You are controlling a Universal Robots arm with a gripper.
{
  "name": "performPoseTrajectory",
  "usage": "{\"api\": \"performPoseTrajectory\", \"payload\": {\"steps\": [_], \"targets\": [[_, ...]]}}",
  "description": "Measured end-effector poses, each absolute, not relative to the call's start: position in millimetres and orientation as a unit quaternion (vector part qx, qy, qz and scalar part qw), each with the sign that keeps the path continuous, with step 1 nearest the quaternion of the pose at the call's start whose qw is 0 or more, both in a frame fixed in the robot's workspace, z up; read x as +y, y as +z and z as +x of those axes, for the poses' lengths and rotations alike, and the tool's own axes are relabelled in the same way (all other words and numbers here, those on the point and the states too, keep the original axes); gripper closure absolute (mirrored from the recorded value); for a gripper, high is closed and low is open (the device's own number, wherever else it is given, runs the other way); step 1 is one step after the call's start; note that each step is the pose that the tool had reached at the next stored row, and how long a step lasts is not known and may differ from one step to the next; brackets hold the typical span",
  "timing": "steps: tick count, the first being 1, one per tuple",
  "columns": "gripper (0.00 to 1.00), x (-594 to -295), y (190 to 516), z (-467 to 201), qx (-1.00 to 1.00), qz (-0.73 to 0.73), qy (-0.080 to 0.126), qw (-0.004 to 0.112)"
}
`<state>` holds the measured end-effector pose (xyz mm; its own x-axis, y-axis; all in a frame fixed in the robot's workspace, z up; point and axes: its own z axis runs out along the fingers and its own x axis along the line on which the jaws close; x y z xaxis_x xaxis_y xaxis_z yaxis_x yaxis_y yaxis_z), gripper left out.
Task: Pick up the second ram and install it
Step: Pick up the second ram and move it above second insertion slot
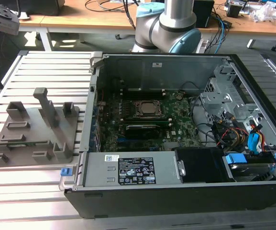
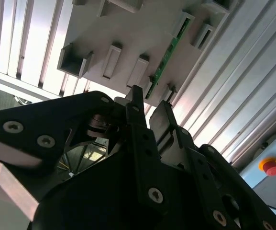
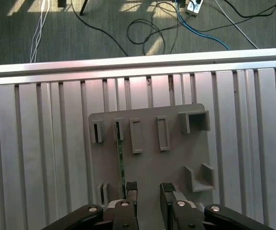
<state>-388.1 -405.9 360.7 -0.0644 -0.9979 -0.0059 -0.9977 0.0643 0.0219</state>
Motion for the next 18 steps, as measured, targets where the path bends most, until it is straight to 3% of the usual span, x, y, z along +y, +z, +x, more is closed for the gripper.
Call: {"api": "performPoseTrajectory", "payload": {"steps": [18], "targets": [[0.67, -405.9, 345.9, -388.1, -0.729, 0.684, -0.01, 0.005]]}}
